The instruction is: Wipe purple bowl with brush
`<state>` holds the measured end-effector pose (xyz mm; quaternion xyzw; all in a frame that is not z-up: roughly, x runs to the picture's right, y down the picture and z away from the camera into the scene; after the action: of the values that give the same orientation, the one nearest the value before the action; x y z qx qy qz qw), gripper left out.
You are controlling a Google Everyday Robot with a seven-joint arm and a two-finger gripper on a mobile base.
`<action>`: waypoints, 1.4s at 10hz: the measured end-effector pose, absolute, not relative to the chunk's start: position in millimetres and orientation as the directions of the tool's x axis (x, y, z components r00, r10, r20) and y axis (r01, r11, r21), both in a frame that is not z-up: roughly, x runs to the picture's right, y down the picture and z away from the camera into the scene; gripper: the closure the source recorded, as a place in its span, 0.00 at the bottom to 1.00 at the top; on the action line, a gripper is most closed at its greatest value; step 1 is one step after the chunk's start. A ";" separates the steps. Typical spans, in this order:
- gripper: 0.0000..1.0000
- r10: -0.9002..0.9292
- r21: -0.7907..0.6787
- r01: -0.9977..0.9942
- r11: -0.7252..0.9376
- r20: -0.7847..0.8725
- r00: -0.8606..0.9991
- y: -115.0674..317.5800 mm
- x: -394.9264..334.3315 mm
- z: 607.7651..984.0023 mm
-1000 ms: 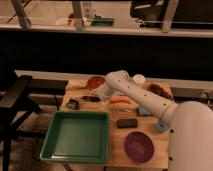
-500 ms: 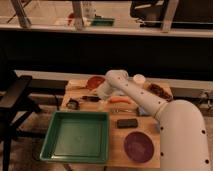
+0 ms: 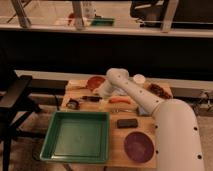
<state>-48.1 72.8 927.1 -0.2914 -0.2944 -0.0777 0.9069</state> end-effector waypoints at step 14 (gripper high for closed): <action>0.31 0.090 -0.575 0.280 0.769 0.530 0.843 70.2 -65.0 937.3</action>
<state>-65.0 70.2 937.3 -0.3360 -0.2750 -0.0529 0.8993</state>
